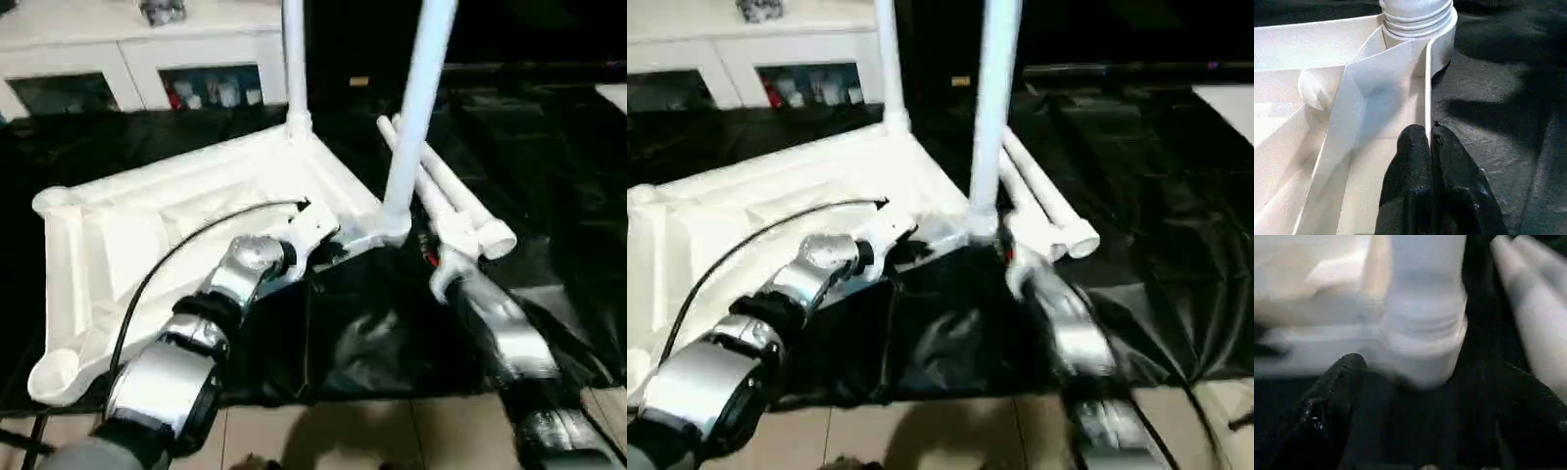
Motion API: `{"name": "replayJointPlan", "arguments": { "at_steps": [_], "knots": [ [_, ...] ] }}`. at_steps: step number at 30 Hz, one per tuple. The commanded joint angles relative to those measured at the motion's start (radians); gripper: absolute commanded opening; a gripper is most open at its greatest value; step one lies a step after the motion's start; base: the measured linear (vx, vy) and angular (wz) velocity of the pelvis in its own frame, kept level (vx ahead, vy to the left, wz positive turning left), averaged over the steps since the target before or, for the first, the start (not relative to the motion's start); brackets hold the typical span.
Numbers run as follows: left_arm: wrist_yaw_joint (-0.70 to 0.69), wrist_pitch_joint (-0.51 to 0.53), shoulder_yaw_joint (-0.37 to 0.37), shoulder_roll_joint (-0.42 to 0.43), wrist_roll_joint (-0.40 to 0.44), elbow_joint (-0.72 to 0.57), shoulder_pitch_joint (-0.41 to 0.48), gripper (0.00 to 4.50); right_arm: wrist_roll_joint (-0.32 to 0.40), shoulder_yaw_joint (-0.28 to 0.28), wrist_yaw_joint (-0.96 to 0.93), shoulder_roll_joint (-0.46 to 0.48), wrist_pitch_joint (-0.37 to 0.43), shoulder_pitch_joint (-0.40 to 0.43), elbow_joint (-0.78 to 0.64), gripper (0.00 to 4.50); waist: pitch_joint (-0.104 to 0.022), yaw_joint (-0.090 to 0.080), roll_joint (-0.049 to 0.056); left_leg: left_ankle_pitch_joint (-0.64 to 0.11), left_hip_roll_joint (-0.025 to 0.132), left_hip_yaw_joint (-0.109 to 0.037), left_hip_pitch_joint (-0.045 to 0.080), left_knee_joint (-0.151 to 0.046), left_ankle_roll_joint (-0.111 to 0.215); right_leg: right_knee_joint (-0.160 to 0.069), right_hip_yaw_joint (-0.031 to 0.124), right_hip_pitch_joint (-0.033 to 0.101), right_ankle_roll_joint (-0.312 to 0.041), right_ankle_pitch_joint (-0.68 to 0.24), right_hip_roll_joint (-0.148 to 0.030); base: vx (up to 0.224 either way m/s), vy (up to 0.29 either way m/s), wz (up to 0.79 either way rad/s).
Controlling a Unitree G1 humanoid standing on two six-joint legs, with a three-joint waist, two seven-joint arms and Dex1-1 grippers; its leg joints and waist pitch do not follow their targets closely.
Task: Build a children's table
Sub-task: Rotate leg to tighten, then rotate table base
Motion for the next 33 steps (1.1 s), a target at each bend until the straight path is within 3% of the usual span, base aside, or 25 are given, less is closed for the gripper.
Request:
{"name": "replayJointPlan", "arguments": {
  "at_steps": [1, 3, 4, 7, 8, 10, 11, 13, 15, 16, 18, 21, 22, 24, 26, 29, 30, 33],
  "knots": [
    [0.028, -0.042, 0.038, -0.006, -0.043, -0.009, -0.008, 0.0, 0.017, 0.027, 0.031, -0.005, 0.039, 0.004, -0.069, 4.15, -0.07, 0.002, -0.019, -0.224, 0.05, -0.03, 0.015, -0.065, 0.102, -0.078, 0.036, 0.055, -0.211, -0.228, -0.064, 0.0, 0.0, 0.0],
    [-0.011, -0.044, 0.078, -0.01, -0.097, -0.052, -0.01, 0.44, 0.02, 0.06, 0.051, -0.026, 0.084, 0.041, -0.133, 4.26, -0.067, -0.003, -0.021, -0.239, 0.048, -0.031, 0.015, -0.066, 0.089, -0.088, 0.035, 0.052, -0.197, -0.299, -0.065, 0.0, 0.0, 0.0],
    [-0.024, -0.036, 0.094, -0.011, -0.117, -0.07, -0.012, 0.44, 0.024, 0.069, 0.058, -0.031, 0.108, 0.054, -0.16, 4.26, -0.066, -0.002, -0.021, -0.227, 0.049, -0.031, 0.015, -0.067, 0.09, -0.087, 0.037, 0.053, -0.193, -0.307, -0.064, 0.0, 0.0, 0.0],
    [-0.023, -0.031, 0.102, -0.003, -0.125, -0.099, -0.013, 0.67, 0.023, 0.076, 0.055, -0.028, 0.133, 0.059, -0.173, 4.26, -0.072, 0.002, -0.013, -0.195, 0.057, -0.033, 0.015, -0.066, 0.094, -0.075, 0.037, 0.047, -0.228, -0.21, -0.062, 0.0, 0.0, 0.0],
    [0.005, -0.018, 0.113, 0.025, -0.126, -0.142, -0.016, 0.78, 0.019, 0.082, 0.052, -0.012, 0.16, 0.064, -0.197, 4.26, -0.072, 0.002, -0.022, -0.18, 0.056, -0.032, 0.013, -0.065, 0.1, -0.068, 0.037, 0.051, -0.238, -0.166, -0.062, 0.0, 0.0, 0.0],
    [0.045, -0.003, 0.127, 0.059, -0.12, -0.163, -0.02, 0.78, 0.007, 0.083, 0.033, 0.003, 0.166, 0.055, -0.19, 4.26, -0.072, 0.001, -0.019, -0.162, 0.055, -0.032, 0.01, -0.065, 0.11, -0.06, 0.036, 0.051, -0.245, -0.133, -0.063, 0.0, 0.0, 0.0],
    [0.094, 0.023, 0.15, 0.122, -0.11, -0.194, -0.022, 0.78, 0.004, 0.091, 0.031, 0.015, 0.198, 0.05, -0.207, 4.26, -0.072, -0.003, -0.024, -0.163, 0.052, -0.032, 0.01, -0.063, 0.11, -0.06, 0.036, 0.053, -0.243, -0.134, -0.062, 0.0, 0.0, 0.0],
    [0.151, 0.058, 0.178, 0.201, -0.094, -0.223, -0.018, 0.78, -0.012, 0.11, 0.03, 0.018, 0.235, 0.047, -0.237, 4.26, -0.073, -0.012, -0.019, -0.144, 0.049, -0.035, 0.006, -0.063, 0.106, -0.054, 0.035, 0.055, -0.232, -0.125, -0.059, 0.0, 0.0, 0.0],
    [0.163, 0.07, 0.177, 0.247, -0.071, -0.228, -0.009, 0.78, -0.029, 0.123, 0.023, 0.015, 0.24, 0.037, -0.234, 4.26, -0.07, -0.015, -0.013, -0.165, 0.051, -0.033, 0.016, -0.063, 0.088, -0.059, 0.037, 0.045, -0.224, -0.161, -0.056, 0.0, 0.0, 0.0],
    [0.174, 0.097, 0.17, 0.297, -0.042, -0.246, 0.01, 0.78, -0.039, 0.138, 0.012, 0.01, 0.253, 0.031, -0.241, 4.26, -0.069, -0.012, -0.027, -0.173, 0.053, -0.032, 0.017, -0.065, 0.071, -0.06, 0.039, 0.045, -0.221, -0.177, -0.056, 0.0, 0.0, 0.0],
    [0.187, 0.122, 0.161, 0.345, -0.013, -0.259, 0.031, 0.78, -0.049, 0.144, -0.002, 0.008, 0.265, 0.022, -0.239, 4.26, -0.067, -0.007, -0.013, -0.176, 0.056, -0.033, 0.021, -0.067, 0.055, -0.058, 0.042, 0.042, -0.217, -0.191, -0.058, 0.0, 0.0, 0.0],
    [0.234, 0.184, 0.157, 0.465, 0.032, -0.249, 0.073, 0.42, -0.064, 0.133, -0.026, 0.008, 0.286, -0.02, -0.187, 4.08, -0.067, -0.009, -0.012, -0.171, 0.055, -0.034, 0.02, -0.072, 0.031, -0.049, 0.043, 0.04, -0.212, -0.164, -0.055, 0.0, 0.0, 0.0],
    [0.244, 0.203, 0.156, 0.48, 0.031, -0.244, 0.079, 0.42, -0.059, 0.129, -0.024, 0.009, 0.294, -0.027, -0.18, 3.98, -0.07, -0.008, -0.007, -0.18, 0.055, -0.032, 0.027, -0.069, 0.018, -0.049, 0.045, 0.036, -0.216, -0.153, -0.055, 0.0, 0.0, 0.0],
    [0.251, 0.223, 0.132, 0.506, 0.052, -0.227, 0.085, 0.42, -0.058, 0.128, -0.023, 0.011, 0.304, -0.041, -0.162, 3.91, -0.07, -0.004, -0.007, -0.184, 0.054, -0.031, 0.03, -0.069, 0.009, -0.047, 0.046, 0.034, -0.223, -0.124, -0.054, 0.0, 0.0, 0.0],
    [0.255, 0.232, 0.121, 0.517, 0.059, -0.182, 0.078, 0.04, -0.066, 0.133, -0.023, 0.018, 0.291, -0.064, -0.125, 3.59, -0.07, 0.006, -0.006, -0.19, 0.053, -0.031, 0.03, -0.069, -0.002, -0.047, 0.047, 0.036, -0.227, -0.112, -0.058, 0.0, 0.0, 0.0],
    [0.277, 0.25, 0.108, 0.527, 0.086, -0.143, 0.072, 0.0, -0.076, 0.135, -0.034, 0.029, 0.278, -0.098, -0.077, 3.46, -0.072, 0.009, -0.004, -0.202, 0.052, -0.032, 0.03, -0.069, -0.021, -0.043, 0.046, 0.039, -0.229, -0.093, -0.058, 0.0, 0.0, 0.0],
    [0.286, 0.266, 0.1, 0.533, 0.102, -0.143, 0.075, 0.0, -0.079, 0.137, -0.04, 0.032, 0.276, -0.113, -0.057, 3.31, -0.073, 0.01, 0.008, -0.203, 0.051, -0.034, 0.03, -0.068, -0.026, -0.04, 0.046, 0.039, -0.231, -0.085, -0.06, 0.0, 0.0, 0.0],
    [0.279, 0.298, 0.082, 0.541, 0.121, -0.146, 0.085, 0.0, -0.077, 0.136, -0.045, 0.042, 0.279, -0.146, -0.014, 3.06, -0.073, 0.007, 0.002, -0.214, 0.05, -0.034, 0.028, -0.069, -0.034, -0.041, 0.045, 0.044, -0.235, -0.07, -0.06, 0.0, 0.0, 0.0]
  ]
}}
